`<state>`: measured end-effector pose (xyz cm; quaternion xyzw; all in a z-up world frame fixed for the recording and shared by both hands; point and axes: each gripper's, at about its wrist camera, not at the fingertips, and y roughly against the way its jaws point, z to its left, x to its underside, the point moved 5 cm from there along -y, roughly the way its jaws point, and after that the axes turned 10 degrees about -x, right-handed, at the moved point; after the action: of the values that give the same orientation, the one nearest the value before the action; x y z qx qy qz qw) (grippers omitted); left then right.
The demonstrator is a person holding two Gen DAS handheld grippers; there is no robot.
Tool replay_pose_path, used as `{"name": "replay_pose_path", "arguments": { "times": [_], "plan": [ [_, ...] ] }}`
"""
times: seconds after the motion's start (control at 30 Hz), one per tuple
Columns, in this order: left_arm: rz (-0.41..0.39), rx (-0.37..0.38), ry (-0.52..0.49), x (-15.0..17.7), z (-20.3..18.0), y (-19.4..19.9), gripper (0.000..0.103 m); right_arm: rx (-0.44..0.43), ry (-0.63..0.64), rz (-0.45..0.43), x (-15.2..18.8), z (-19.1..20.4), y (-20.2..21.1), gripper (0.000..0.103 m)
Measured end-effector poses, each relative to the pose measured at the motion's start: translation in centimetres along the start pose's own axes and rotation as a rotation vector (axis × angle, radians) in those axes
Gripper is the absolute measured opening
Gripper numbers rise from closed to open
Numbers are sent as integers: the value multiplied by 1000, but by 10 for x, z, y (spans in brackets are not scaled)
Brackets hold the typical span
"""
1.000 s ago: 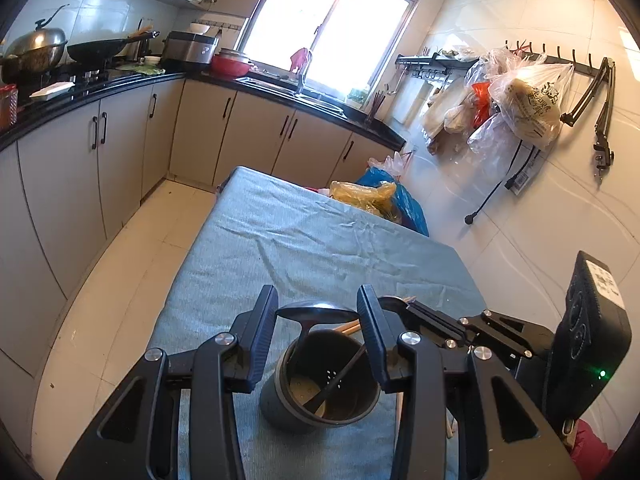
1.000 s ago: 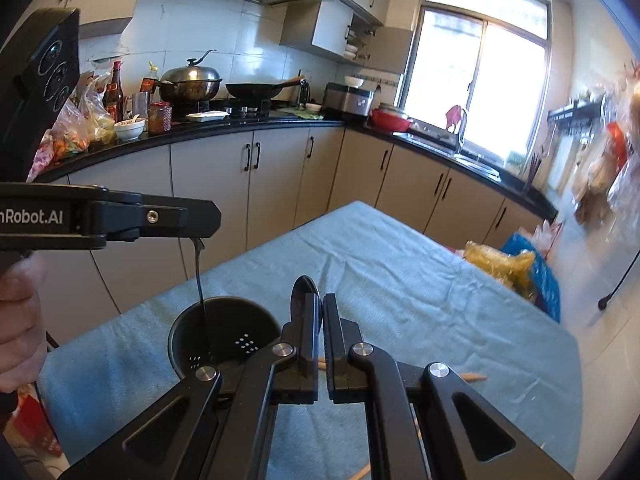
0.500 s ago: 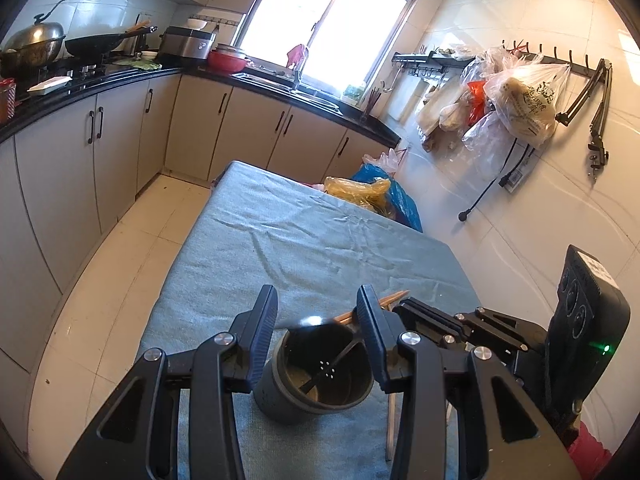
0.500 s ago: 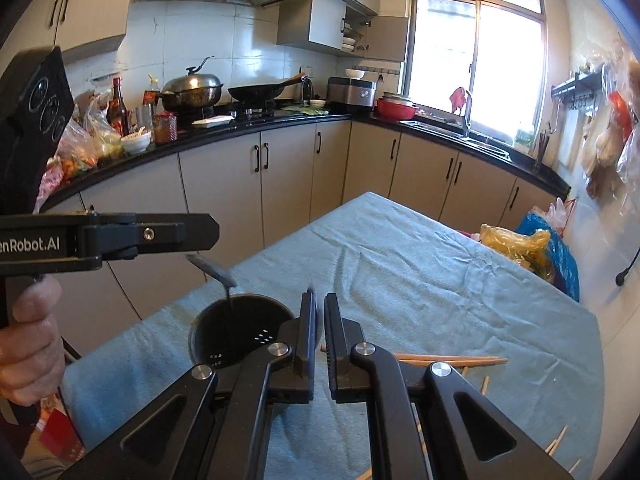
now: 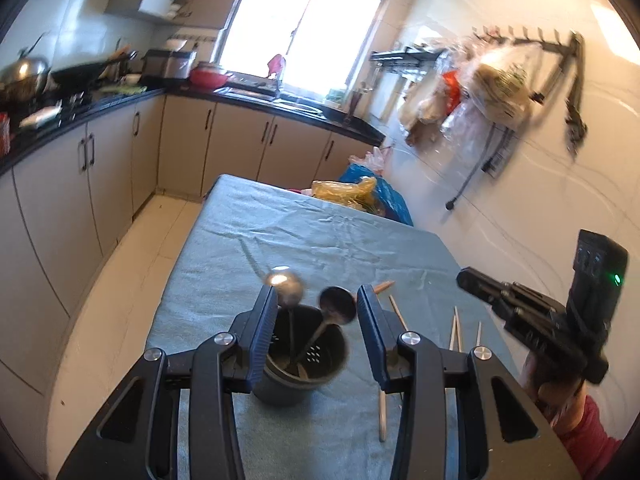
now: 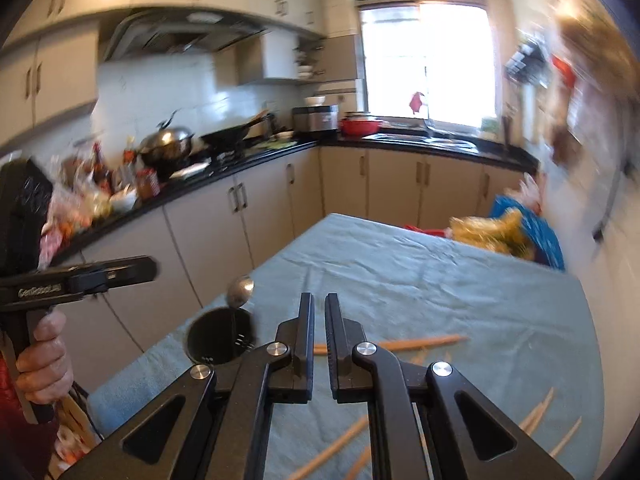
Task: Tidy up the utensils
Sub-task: 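Move the open left tool over the wooden chopsticks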
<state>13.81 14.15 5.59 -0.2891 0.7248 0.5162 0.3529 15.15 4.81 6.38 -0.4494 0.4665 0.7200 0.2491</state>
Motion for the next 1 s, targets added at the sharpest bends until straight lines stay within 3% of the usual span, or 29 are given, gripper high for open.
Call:
{"name": "replay_pose_path", "arguments": {
  "times": [0.23,0.47,0.7,0.73,0.8,1.0],
  "plan": [
    [12,30,-173,10,-65,9,41,58,-202,-42,38,-70,58,6],
    [180,5,-286,25,-140,-49,48,53,-308,-73,73,-106,96,6],
    [419,-130,-186,30,-162,-169,48,21,-391,-76,106,-134,115,6],
    [434,-148,-182,30,-160,-183,48,19,-396,-74,109,-138,117,7],
    [448,-252,-140,25,-149,-215,48,23,-410,-70,117,-144,123,7],
    [527,-393,-20,30,-112,-269,49,23,-431,-60,130,-158,132,7]
  ]
}}
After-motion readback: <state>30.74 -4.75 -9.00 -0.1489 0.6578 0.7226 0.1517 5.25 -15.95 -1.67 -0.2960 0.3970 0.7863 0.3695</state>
